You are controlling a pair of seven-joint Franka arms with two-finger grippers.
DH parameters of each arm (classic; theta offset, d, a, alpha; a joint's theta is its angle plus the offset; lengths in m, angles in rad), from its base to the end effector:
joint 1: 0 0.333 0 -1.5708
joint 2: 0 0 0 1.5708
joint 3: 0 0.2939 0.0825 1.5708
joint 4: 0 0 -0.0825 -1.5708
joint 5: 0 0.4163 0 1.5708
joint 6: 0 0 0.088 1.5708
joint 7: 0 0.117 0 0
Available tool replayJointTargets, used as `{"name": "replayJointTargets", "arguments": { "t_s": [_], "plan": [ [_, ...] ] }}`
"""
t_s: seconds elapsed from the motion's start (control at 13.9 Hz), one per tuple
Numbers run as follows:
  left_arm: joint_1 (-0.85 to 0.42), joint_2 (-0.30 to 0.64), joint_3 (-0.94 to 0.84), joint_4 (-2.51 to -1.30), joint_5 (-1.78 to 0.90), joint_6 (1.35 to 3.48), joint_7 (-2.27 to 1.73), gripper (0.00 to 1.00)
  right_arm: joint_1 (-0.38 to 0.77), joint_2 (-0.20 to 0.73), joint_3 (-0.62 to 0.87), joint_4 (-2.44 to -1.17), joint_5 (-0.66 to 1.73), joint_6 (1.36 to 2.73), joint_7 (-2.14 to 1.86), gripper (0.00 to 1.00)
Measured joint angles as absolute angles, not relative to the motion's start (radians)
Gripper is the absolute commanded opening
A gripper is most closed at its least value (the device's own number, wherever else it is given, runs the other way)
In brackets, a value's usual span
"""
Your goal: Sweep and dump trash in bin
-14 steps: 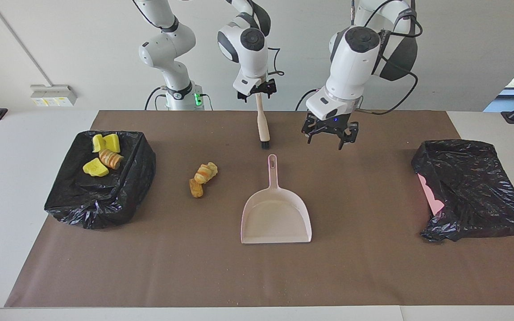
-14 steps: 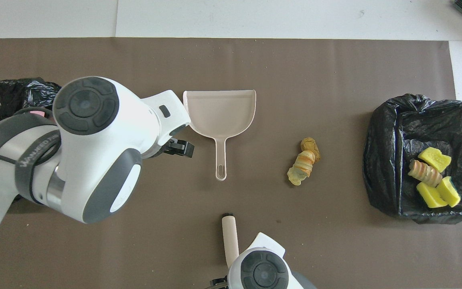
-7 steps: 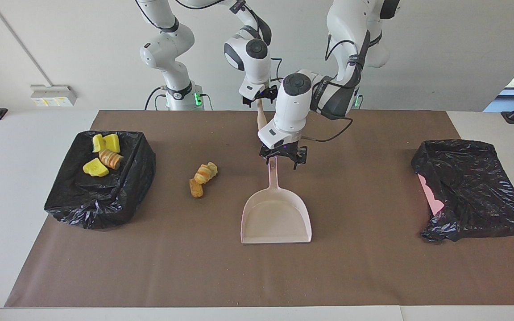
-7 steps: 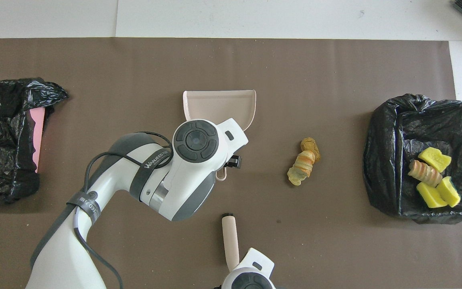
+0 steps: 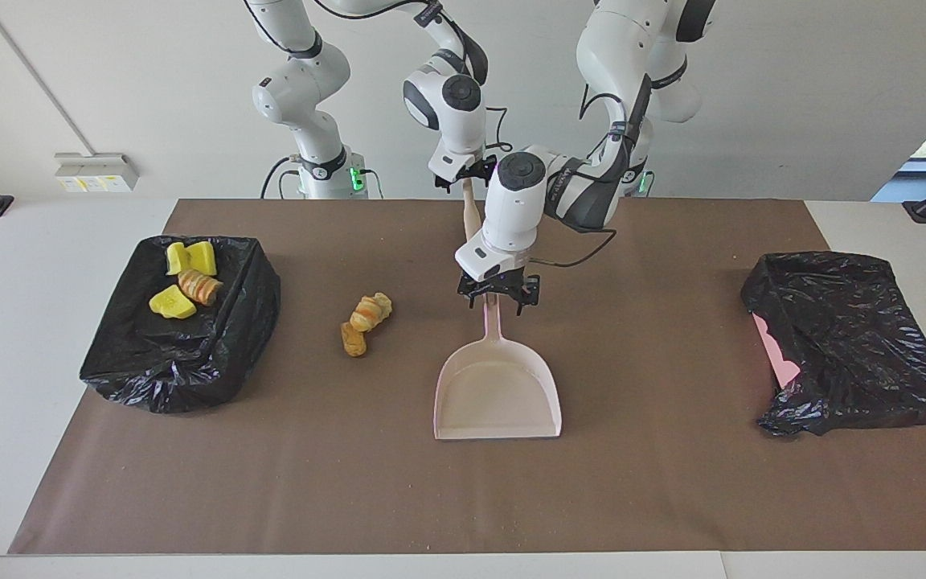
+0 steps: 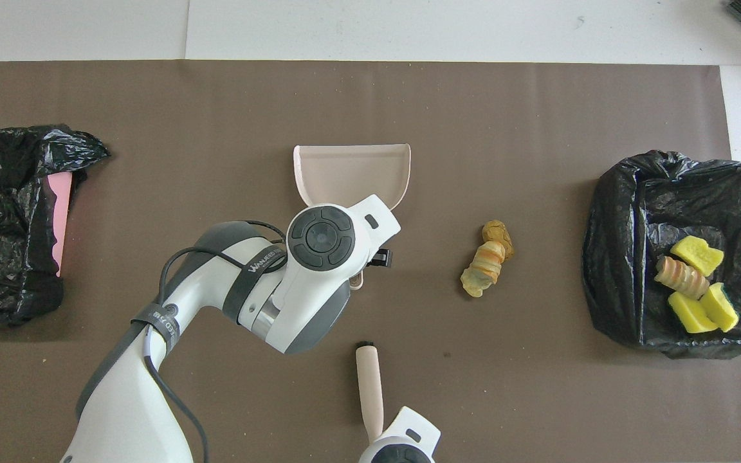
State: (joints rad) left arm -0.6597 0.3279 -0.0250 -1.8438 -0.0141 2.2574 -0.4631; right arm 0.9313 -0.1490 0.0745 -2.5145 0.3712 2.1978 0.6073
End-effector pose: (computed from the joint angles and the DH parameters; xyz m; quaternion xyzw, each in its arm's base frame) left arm 0.5117 -0.4176 0.3084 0.9935 -0.1054 0.0308 0.0314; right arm 0.2328 0.3944 0.2682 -0.9847 -0.0751 0.1537 0.0340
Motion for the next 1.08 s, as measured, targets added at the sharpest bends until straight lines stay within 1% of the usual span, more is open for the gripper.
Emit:
{"name": "replayJointTargets", "arguments": {
  "t_s": [0.07, 0.14, 0.22, 0.29, 0.36, 0.43, 0.72, 0.79, 0.93, 1.08],
  "plan": [
    [-0.659, 0.328, -0.023, -1.844, -0.014, 2.262, -0.464, 1.00, 0.937, -0.150, 0.074, -2.516, 0.371, 2.198, 0.611, 0.24],
    [-0.659, 0.328, -0.022, -1.844, -0.014, 2.265, -0.466, 0.94, 0.938, -0.150, 0.074, -2.517, 0.371, 2.198, 0.618, 0.10],
    [-0.658, 0.328, -0.020, -1.844, -0.014, 2.266, -0.467, 0.82, 0.938, -0.150, 0.074, -2.517, 0.371, 2.198, 0.627, 0.03],
    [-0.657, 0.329, -0.019, -1.844, -0.014, 2.269, -0.467, 0.74, 0.938, -0.150, 0.074, -2.517, 0.371, 2.198, 0.633, 0.00],
    [-0.657, 0.329, -0.018, -1.844, -0.014, 2.277, -0.468, 0.61, 0.937, -0.150, 0.074, -2.517, 0.371, 2.198, 0.635, 0.00],
    [-0.657, 0.330, -0.018, -1.844, -0.014, 2.284, -0.468, 0.57, 0.937, -0.150, 0.074, -2.516, 0.372, 2.198, 0.637, 0.00],
    [-0.657, 0.330, -0.019, -1.853, -0.014, 2.288, -0.468, 0.56, 0.935, -0.150, 0.070, -2.513, 0.372, 2.198, 0.638, 0.00],
    [-0.657, 0.330, -0.020, -1.857, -0.014, 2.288, -0.468, 0.52, 0.935, -0.150, 0.070, -2.513, 0.372, 2.198, 0.638, 0.00],
    [-0.657, 0.330, -0.020, -1.862, -0.014, 2.289, -0.468, 0.33, 0.935, -0.154, 0.069, -2.512, 0.372, 2.195, 0.638, 0.00],
    [-0.657, 0.330, -0.019, -1.862, -0.014, 2.290, -0.468, 0.17, 0.929, -0.167, 0.068, -2.512, 0.372, 2.175, 0.638, 0.00]
  ]
}}
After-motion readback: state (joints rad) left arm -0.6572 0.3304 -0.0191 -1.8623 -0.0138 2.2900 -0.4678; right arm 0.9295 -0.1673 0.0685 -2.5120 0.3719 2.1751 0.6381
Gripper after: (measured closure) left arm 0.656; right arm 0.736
